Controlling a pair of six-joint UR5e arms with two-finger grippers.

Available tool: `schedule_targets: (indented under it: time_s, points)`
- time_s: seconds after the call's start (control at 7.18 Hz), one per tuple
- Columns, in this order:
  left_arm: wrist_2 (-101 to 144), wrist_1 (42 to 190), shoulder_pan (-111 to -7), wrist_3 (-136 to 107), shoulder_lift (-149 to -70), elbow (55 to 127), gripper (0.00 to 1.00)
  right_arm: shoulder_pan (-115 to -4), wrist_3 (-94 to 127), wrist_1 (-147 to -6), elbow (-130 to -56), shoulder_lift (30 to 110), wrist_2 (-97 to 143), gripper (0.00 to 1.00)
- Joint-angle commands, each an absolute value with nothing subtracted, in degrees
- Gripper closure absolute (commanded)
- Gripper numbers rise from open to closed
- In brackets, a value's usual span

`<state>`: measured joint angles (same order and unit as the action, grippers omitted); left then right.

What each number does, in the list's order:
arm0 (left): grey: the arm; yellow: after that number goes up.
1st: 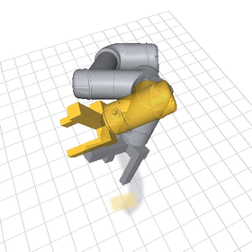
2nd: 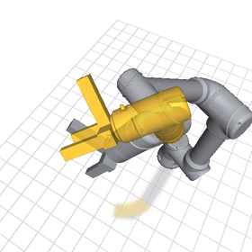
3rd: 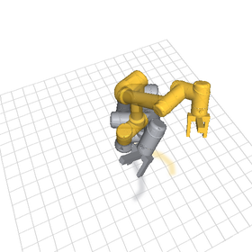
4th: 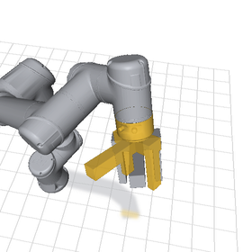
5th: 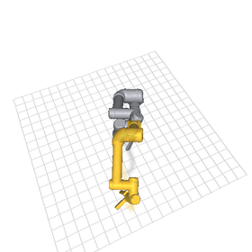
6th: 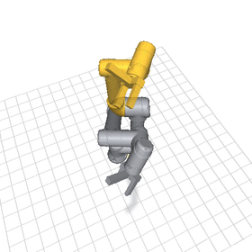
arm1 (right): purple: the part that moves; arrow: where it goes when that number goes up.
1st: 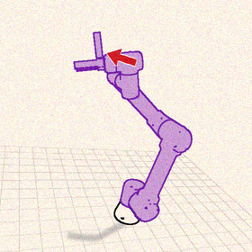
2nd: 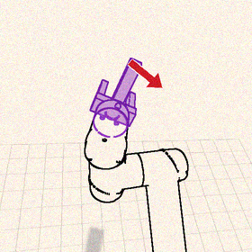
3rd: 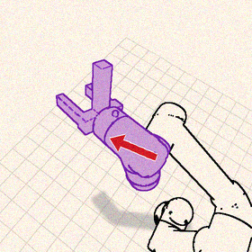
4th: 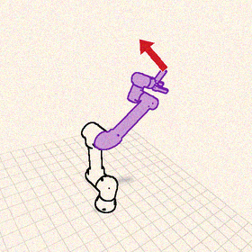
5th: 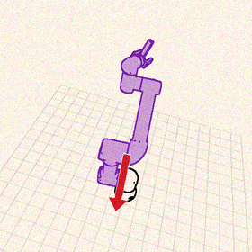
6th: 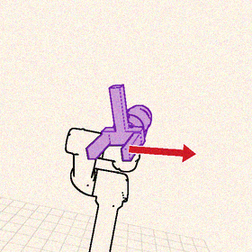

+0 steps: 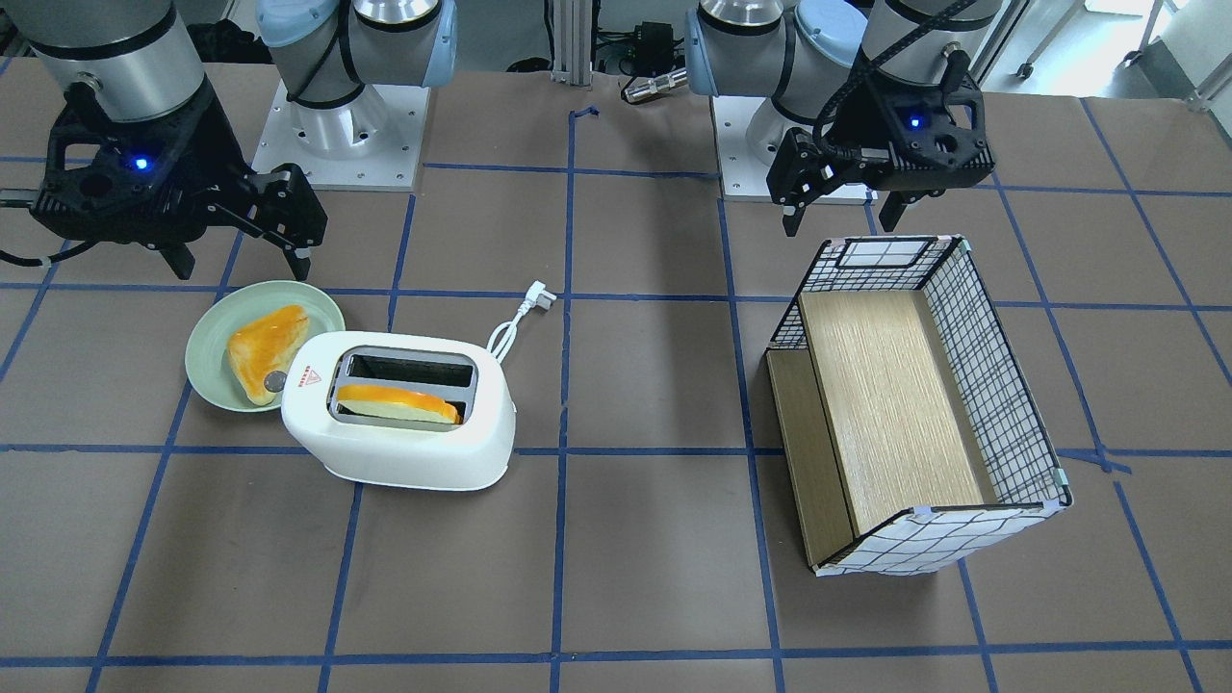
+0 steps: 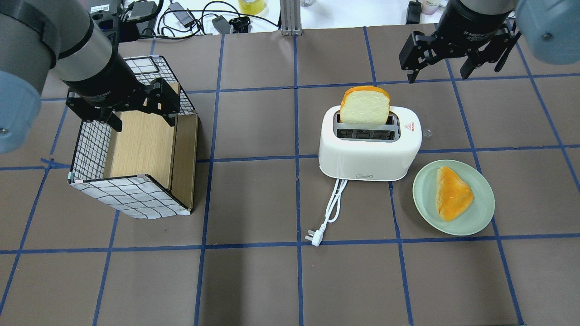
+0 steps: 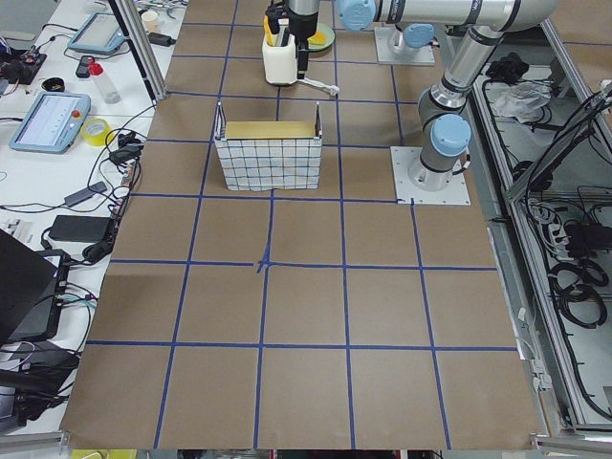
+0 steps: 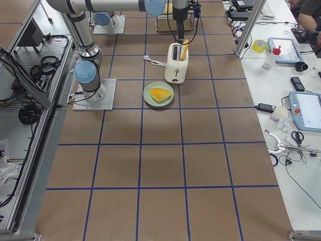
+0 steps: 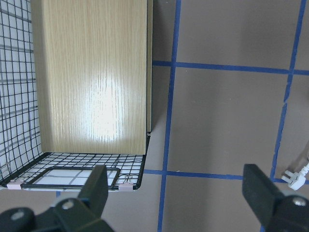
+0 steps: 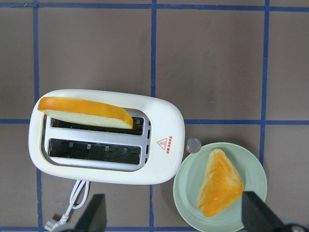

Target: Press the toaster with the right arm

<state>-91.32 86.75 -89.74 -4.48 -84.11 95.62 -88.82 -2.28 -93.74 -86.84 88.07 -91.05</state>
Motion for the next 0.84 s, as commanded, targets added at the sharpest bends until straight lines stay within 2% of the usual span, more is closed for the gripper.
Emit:
schedule_targets:
  time_s: [0.0,0.7]
  points:
    - [-91.32,86.75,-89.74,-4.48,-84.11,95.62,0.00,-88.86,-2.29,-93.87,-86.84,87.98,-90.88,0.00]
    - [-91.32,86.75,-89.74,-4.48,-84.11,95.62,0.00,-88.59,-2.55,-94.48,-86.84,87.71,-90.62,0.00]
